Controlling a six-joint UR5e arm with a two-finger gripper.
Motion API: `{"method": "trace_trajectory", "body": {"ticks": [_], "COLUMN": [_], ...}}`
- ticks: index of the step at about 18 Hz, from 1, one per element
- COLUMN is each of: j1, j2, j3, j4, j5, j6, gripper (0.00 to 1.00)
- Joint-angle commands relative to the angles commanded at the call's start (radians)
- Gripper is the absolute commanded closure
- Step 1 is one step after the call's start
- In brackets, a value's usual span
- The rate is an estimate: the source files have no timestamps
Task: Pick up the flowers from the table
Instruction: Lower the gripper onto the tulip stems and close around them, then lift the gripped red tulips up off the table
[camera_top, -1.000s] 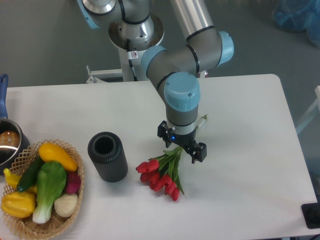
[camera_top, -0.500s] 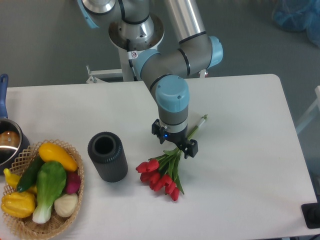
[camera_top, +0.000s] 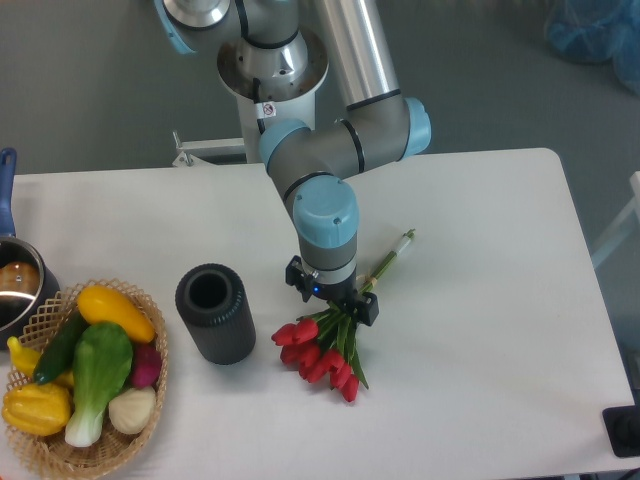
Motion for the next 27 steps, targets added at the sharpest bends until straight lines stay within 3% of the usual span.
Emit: {"method": "trace_trajectory", "body": {"ticks": [1,2,4,7,10,16,23,27], "j1": [0.0,0.0,0.0,-0.003,-0.002,0.0,0.02,0.02], "j2": [-0.006,-0.008,-0.006,0.006,0.024,0.061,0.084,0.086], "j3": [0.003,0.002,0.002,0.002,0.003,0.015,0.077,0.139], "j4": [0.002,0.008,0.02,0.021,0.022,0.02,-0.012,-0.102], "j5": [0.002,0.005,0.015,0.043,0.041,0.041,0.015,0.008], "j6": [0.0,0.0,0.0,0.0,-0.014,-0.012,-0.015,-0.017], "gripper": [0.15,0.44,0.72,0.75,0.99,1.0,0.97,0.98]}}
